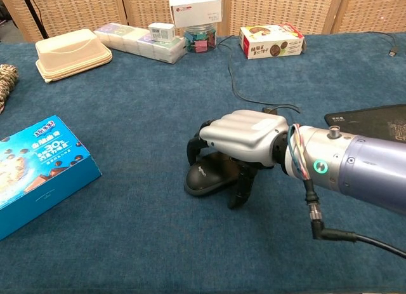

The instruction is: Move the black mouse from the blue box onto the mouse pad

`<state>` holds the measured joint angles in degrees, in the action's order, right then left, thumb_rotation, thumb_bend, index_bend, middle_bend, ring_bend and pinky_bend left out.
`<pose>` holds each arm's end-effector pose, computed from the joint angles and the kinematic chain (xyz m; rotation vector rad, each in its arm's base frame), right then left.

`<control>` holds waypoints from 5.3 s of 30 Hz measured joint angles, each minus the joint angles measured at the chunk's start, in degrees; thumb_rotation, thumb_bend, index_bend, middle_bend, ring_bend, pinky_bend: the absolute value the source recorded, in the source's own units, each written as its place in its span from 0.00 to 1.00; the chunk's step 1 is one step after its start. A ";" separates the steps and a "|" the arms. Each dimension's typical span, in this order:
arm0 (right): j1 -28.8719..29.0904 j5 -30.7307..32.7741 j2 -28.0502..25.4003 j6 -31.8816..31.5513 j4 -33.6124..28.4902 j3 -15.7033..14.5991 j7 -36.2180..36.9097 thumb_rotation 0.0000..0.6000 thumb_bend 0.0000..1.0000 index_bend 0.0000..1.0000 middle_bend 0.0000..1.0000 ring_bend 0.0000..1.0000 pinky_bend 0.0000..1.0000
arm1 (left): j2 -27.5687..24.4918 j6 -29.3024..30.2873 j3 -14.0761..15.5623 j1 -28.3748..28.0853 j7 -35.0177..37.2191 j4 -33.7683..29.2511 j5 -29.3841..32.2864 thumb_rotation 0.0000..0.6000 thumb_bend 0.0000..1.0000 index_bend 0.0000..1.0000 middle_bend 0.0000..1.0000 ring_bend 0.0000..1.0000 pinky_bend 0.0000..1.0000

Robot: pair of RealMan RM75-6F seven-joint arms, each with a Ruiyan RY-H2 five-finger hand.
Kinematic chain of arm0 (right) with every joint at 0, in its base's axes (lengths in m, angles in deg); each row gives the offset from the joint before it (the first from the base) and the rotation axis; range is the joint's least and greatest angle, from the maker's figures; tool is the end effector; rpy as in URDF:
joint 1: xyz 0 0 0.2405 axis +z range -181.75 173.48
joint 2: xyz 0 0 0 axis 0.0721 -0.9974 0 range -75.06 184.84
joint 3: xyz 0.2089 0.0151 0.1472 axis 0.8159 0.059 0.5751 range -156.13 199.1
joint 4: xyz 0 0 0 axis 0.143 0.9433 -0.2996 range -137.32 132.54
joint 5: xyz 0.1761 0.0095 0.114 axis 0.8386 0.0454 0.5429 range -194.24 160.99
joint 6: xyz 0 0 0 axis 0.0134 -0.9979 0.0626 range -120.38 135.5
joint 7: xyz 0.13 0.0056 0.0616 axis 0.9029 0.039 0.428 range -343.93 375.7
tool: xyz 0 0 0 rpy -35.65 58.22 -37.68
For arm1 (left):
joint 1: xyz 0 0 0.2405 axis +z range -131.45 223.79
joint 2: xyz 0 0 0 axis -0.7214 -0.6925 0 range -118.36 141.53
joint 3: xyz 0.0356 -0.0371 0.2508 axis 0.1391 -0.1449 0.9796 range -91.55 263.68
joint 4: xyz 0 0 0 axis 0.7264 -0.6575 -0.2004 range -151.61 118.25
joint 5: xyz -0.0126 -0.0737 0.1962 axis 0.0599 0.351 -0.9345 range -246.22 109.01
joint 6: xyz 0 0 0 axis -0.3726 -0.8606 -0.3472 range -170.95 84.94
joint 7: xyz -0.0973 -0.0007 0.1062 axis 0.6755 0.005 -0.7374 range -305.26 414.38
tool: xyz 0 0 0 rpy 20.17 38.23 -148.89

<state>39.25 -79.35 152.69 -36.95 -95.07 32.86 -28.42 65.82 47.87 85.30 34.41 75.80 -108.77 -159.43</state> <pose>-0.0754 -0.2776 -0.0864 2.2738 -0.7430 0.8324 -0.2835 0.2089 0.2177 -1.4375 -0.9016 -1.2285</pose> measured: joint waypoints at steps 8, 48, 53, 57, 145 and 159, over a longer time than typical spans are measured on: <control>2.30 4.51 0.20 -1.35 0.20 -0.68 -1.56 1.00 0.35 0.43 0.38 0.25 0.36 | 0.04 -0.20 -0.34 0.29 0.01 0.04 -0.53 1.00 0.07 0.00 0.00 0.00 0.00; 4.63 5.52 -15.89 -14.62 -9.14 2.84 -5.27 1.00 0.48 0.52 0.45 0.30 0.40 | -0.14 -3.26 -1.20 0.44 -0.21 -0.55 -0.80 1.00 0.06 0.00 0.00 0.00 0.00; 4.56 8.79 -20.69 -13.74 -4.28 3.59 -4.56 1.00 0.49 0.52 0.46 0.30 0.40 | -0.02 -3.93 -1.43 0.31 -0.95 -0.70 -0.30 1.00 0.06 0.00 0.00 0.00 0.00; 4.03 9.56 -23.38 -12.04 -0.31 3.14 -2.09 1.00 0.49 0.52 0.46 0.30 0.40 | 0.21 -4.84 -1.62 0.00 -2.12 -0.93 0.15 1.00 0.07 0.00 0.00 0.00 0.00; -5.74 -29.11 -12.23 0.73 63.58 -18.13 73.70 1.00 0.39 0.37 0.32 0.15 0.33 | 4.81 -13.02 -3.55 -3.05 -17.92 -4.51 5.93 1.00 0.07 0.00 0.00 0.00 0.00; -6.09 -29.33 -12.21 -0.27 64.57 -18.10 73.09 1.00 0.28 0.27 0.21 0.08 0.30 | 4.51 -12.88 -3.44 -2.93 -16.99 -4.45 5.46 1.00 0.07 0.00 0.00 0.00 0.00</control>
<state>33.16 -108.68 140.48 -37.22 -30.50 14.76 44.67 70.33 34.98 81.86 31.48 58.81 -113.22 -153.97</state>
